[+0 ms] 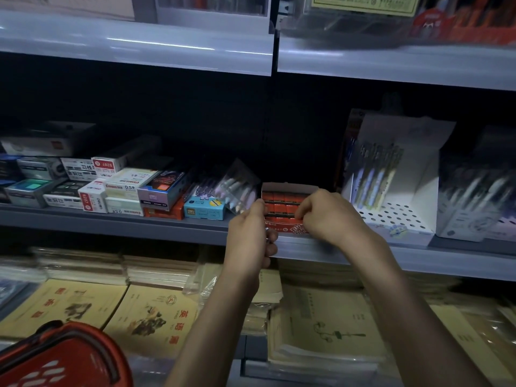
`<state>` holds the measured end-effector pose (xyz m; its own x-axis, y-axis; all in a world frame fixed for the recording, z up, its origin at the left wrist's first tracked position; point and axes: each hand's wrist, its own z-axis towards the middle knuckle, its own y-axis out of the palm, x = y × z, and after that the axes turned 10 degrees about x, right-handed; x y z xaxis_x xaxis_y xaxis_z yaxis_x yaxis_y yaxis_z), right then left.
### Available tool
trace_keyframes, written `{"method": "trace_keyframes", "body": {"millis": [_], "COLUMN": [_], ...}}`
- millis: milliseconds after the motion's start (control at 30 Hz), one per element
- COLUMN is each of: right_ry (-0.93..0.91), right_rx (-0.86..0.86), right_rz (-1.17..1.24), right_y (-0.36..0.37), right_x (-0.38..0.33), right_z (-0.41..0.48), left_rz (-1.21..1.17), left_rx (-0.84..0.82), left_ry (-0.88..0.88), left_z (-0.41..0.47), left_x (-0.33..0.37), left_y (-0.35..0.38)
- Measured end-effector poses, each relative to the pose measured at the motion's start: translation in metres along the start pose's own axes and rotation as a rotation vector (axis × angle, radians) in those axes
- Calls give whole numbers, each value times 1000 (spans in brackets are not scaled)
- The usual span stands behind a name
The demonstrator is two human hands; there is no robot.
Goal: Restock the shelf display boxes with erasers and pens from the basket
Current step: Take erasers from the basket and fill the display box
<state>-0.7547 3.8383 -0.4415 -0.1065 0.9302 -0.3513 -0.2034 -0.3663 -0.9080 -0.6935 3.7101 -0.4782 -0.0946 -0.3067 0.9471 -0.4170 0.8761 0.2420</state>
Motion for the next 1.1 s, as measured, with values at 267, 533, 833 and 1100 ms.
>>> {"method": "trace_keyframes", "body": {"millis": [267, 533, 833, 1100], "right_ry": [37, -50, -280, -285], "right_rx": [16, 66, -330, -308], "right_rz": [54, 311, 615, 598], "right_y": [1, -32, -58, -57], "right_x": [1, -7, -21, -7], "right_z": [1, -9, -31, -24], "left_rz": [-7, -474, -499, -458], "left_rx": [10, -188, -331, -400], "left_ry": [-39, -199, -203, -272], "left_z": [1, -3, -8, -8], "left_x": [0, 10, 10, 9], "left_y": [1, -6, 0, 1]}}
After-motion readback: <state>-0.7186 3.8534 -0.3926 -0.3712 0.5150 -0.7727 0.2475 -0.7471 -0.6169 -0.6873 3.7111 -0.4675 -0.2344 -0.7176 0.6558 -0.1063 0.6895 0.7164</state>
